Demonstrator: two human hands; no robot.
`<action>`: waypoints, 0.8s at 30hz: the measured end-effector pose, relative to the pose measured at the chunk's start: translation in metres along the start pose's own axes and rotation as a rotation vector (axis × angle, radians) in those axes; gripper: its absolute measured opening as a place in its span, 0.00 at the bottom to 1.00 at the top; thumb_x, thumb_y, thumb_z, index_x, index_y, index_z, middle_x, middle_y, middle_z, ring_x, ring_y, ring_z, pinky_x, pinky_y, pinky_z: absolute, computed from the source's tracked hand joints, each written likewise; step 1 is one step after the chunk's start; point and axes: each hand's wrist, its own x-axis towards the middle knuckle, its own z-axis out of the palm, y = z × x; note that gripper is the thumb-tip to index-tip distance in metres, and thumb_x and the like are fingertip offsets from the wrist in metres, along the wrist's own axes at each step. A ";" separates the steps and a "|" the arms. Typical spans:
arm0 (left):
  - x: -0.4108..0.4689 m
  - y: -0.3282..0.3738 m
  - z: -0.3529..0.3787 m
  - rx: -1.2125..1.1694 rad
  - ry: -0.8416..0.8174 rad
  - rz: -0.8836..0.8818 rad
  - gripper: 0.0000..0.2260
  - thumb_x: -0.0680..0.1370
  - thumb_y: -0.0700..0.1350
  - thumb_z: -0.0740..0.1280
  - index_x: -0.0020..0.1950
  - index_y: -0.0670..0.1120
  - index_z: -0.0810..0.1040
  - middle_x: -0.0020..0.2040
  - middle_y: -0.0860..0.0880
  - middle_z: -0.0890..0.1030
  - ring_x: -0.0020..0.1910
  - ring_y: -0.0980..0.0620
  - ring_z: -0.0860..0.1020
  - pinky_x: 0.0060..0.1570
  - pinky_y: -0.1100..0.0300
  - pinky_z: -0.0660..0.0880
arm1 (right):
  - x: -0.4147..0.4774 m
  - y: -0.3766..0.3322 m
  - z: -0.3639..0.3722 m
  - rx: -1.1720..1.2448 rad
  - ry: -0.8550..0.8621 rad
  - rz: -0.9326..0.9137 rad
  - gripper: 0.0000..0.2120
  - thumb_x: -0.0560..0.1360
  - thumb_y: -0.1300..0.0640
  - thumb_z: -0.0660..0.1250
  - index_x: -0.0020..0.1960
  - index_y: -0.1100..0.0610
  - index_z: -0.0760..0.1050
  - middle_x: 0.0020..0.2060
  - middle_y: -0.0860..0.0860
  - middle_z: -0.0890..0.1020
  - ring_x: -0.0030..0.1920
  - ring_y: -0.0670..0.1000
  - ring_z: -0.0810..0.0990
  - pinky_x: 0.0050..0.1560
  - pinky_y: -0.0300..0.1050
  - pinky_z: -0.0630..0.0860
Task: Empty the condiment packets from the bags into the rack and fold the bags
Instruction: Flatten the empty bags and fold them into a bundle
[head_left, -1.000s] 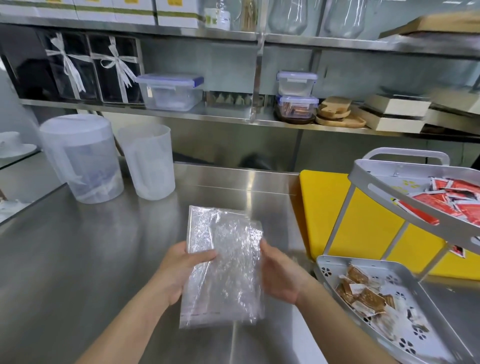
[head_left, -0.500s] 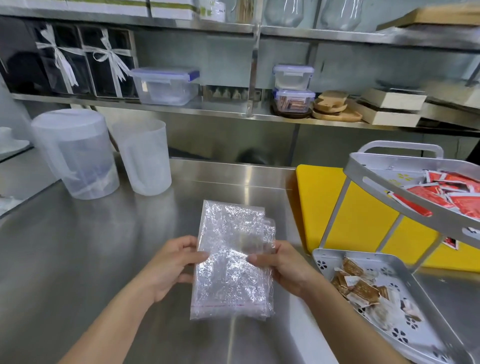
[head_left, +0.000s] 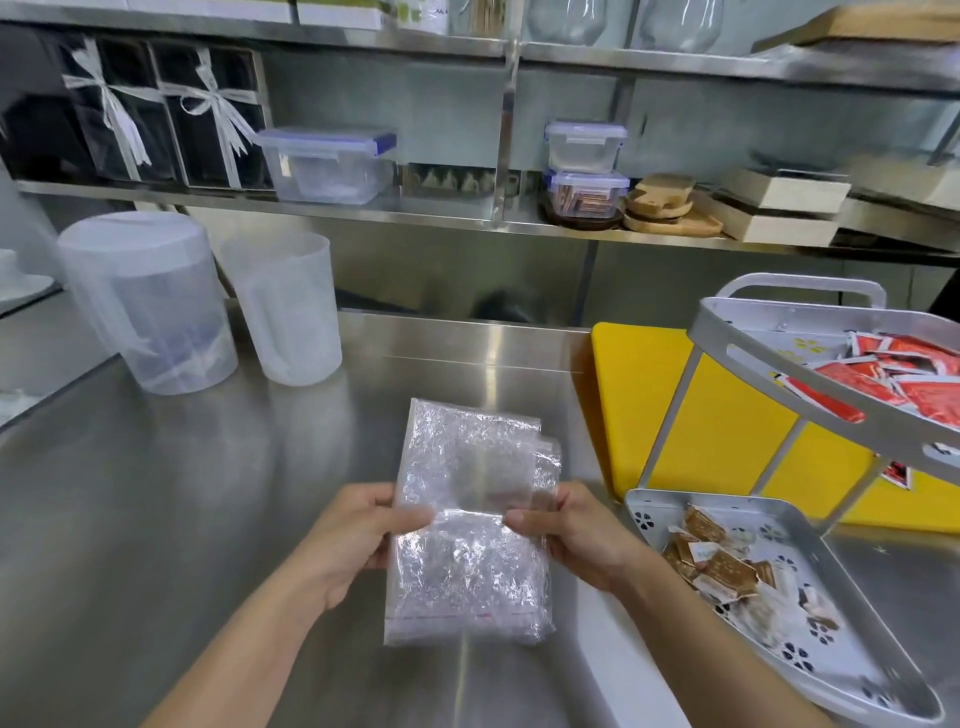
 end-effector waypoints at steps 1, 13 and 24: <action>0.001 0.000 -0.002 -0.010 0.016 -0.003 0.05 0.69 0.38 0.72 0.43 0.39 0.82 0.39 0.42 0.83 0.36 0.49 0.79 0.37 0.58 0.74 | -0.001 0.000 0.000 -0.015 0.011 0.003 0.05 0.69 0.70 0.68 0.39 0.63 0.82 0.40 0.56 0.84 0.45 0.53 0.82 0.46 0.37 0.77; 0.003 -0.009 -0.018 -0.209 -0.091 0.046 0.14 0.73 0.28 0.61 0.40 0.40 0.83 0.34 0.47 0.84 0.29 0.54 0.80 0.25 0.64 0.76 | -0.001 0.003 -0.003 0.027 0.002 -0.040 0.10 0.66 0.75 0.67 0.38 0.63 0.83 0.38 0.60 0.83 0.39 0.56 0.80 0.46 0.44 0.76; -0.009 -0.025 -0.021 -0.160 -0.293 -0.171 0.25 0.64 0.42 0.75 0.59 0.42 0.74 0.48 0.40 0.83 0.44 0.41 0.82 0.38 0.49 0.81 | 0.003 -0.001 0.006 -0.261 0.132 -0.182 0.29 0.61 0.84 0.50 0.29 0.59 0.83 0.39 0.54 0.84 0.44 0.49 0.82 0.45 0.37 0.77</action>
